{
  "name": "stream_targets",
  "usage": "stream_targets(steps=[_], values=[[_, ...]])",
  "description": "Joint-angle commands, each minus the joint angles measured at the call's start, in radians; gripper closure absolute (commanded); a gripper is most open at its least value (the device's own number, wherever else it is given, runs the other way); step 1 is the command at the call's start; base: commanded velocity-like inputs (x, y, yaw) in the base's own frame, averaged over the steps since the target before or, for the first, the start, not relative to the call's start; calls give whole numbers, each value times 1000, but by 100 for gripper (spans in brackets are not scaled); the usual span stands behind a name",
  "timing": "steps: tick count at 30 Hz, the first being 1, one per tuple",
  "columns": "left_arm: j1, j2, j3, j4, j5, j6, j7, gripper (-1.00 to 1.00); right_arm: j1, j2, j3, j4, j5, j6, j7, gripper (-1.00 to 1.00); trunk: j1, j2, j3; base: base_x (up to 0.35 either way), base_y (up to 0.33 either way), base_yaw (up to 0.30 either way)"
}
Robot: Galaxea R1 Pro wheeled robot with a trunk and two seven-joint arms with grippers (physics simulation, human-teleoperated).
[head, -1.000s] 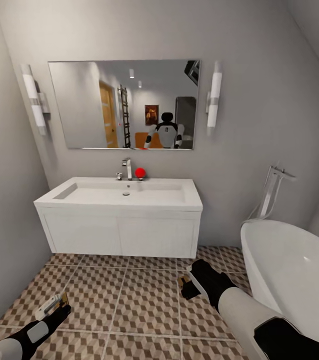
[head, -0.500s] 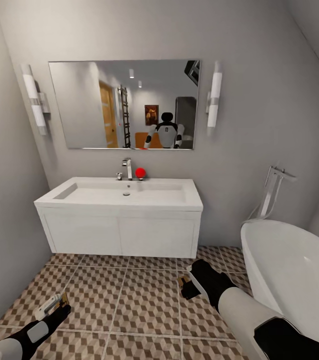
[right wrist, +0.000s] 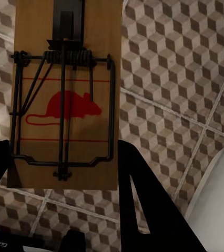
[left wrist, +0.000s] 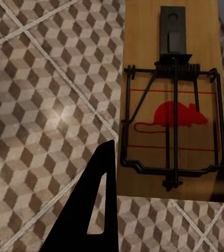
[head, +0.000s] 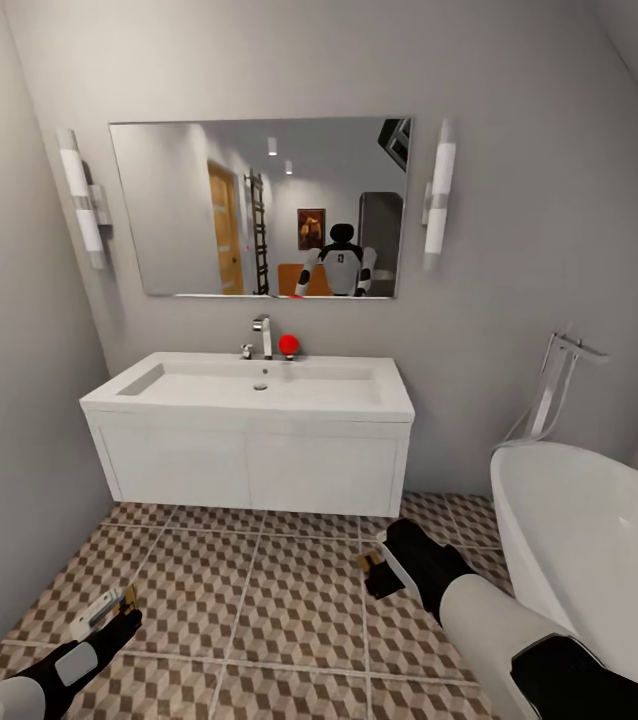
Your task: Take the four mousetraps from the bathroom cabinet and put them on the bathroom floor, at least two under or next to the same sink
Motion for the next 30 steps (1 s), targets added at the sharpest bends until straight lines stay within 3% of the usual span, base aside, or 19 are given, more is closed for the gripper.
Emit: stream_targets(steps=[1,9,24,30], values=[[-1,0,1,1,2,-1,-3,100,-1,-1,4,-1,-2,5,1,100,0,-1,-1,0,0,16],[-1,0,1,1,1,-1,-1,100,-1,-5,5,-1,-2,5,0,100,0,-1,-1,46,0,4],[0,1,1,1,1,-1,-3,100,-1,-5,4,-1,-2,5,0,100,0,-1,-1,288,0,0],[-1,2,0,0,1,2,-3,100,-1,-6,4,-1,-2,5,-1,100,0,-1,-1,114,0,0]])
